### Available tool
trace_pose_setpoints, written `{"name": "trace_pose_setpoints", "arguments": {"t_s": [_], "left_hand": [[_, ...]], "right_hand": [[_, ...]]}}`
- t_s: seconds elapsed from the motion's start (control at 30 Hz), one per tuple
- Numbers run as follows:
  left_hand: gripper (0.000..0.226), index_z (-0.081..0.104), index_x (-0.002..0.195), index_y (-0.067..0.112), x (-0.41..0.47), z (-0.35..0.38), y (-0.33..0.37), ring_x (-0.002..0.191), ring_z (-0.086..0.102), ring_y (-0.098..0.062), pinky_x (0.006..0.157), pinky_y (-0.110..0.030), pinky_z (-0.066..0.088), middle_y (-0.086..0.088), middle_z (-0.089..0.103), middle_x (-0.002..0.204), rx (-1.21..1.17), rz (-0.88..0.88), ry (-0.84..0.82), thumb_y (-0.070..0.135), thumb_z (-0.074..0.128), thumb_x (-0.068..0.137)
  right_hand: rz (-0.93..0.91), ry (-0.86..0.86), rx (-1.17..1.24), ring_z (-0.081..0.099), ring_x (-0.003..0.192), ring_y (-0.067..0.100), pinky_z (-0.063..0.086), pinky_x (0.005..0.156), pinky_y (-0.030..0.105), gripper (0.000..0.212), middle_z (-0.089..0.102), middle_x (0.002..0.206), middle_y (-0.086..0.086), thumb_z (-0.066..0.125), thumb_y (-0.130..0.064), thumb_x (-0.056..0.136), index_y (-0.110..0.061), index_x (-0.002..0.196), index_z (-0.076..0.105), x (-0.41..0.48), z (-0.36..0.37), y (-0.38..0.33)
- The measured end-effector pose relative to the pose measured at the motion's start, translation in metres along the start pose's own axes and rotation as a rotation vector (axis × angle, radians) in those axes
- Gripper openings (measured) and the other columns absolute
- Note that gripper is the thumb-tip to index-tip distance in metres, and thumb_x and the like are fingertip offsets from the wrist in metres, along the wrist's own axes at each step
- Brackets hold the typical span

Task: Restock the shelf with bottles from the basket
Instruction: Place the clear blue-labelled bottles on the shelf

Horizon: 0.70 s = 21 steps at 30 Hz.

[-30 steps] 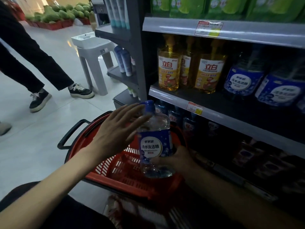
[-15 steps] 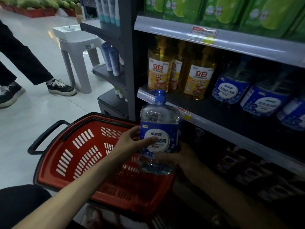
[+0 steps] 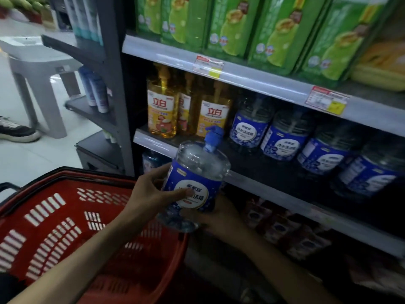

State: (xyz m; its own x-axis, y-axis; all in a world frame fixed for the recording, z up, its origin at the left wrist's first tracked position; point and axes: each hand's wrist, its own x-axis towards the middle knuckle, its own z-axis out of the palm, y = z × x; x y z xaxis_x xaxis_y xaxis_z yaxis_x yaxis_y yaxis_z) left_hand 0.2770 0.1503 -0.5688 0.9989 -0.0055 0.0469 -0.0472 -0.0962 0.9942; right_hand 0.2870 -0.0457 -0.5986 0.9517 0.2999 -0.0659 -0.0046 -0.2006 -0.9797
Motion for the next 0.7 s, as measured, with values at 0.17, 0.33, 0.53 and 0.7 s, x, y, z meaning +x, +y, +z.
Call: {"name": "trace_pose_setpoints", "arguments": {"t_s": [0.17, 0.33, 0.53, 0.7], "left_hand": [[0.076, 0.061, 0.122, 0.049, 0.012, 0.029, 0.008, 0.102, 0.072, -0.006, 0.075, -0.029, 0.064, 0.004, 0.067, 0.121, 0.085, 0.132, -0.008, 0.042, 0.090, 0.053], [0.081, 0.061, 0.127, 0.038, 0.021, 0.054, 0.015, 0.104, 0.070, -0.001, 0.079, -0.031, 0.064, 0.005, 0.067, 0.124, 0.124, 0.204, -0.035, 0.048, 0.088, 0.051], [0.076, 0.060, 0.121, 0.043, 0.039, 0.088, 0.025, 0.102, 0.071, 0.001, 0.076, -0.025, 0.063, 0.011, 0.071, 0.118, 0.083, 0.209, -0.020, 0.035, 0.093, 0.053], [0.087, 0.056, 0.140, 0.029, 0.077, 0.108, 0.031, 0.116, 0.066, -0.001, 0.090, -0.024, 0.060, 0.014, 0.070, 0.128, 0.100, 0.288, -0.019, 0.024, 0.098, 0.064]], "right_hand": [[-0.050, 0.147, 0.074, 0.066, 0.121, 0.027, 0.060, 0.094, 0.040, 0.077, 0.069, 0.130, 0.009, 0.087, 0.006, 0.072, -0.010, 0.139, 0.055, -0.005, -0.024, 0.007], [-0.113, 0.254, 0.026, 0.069, 0.111, 0.007, 0.060, 0.085, 0.026, 0.080, 0.070, 0.124, -0.004, 0.087, 0.007, 0.070, -0.013, 0.139, 0.051, -0.009, -0.046, 0.005], [-0.121, 0.382, 0.018, 0.069, 0.107, 0.001, 0.061, 0.083, 0.025, 0.086, 0.069, 0.123, -0.006, 0.095, -0.003, 0.064, -0.023, 0.136, 0.052, 0.003, -0.072, -0.002], [-0.128, 0.492, -0.064, 0.066, 0.117, 0.012, 0.058, 0.097, 0.041, 0.095, 0.067, 0.130, -0.004, 0.099, -0.015, 0.058, -0.021, 0.140, 0.051, 0.029, -0.109, -0.012]]}}
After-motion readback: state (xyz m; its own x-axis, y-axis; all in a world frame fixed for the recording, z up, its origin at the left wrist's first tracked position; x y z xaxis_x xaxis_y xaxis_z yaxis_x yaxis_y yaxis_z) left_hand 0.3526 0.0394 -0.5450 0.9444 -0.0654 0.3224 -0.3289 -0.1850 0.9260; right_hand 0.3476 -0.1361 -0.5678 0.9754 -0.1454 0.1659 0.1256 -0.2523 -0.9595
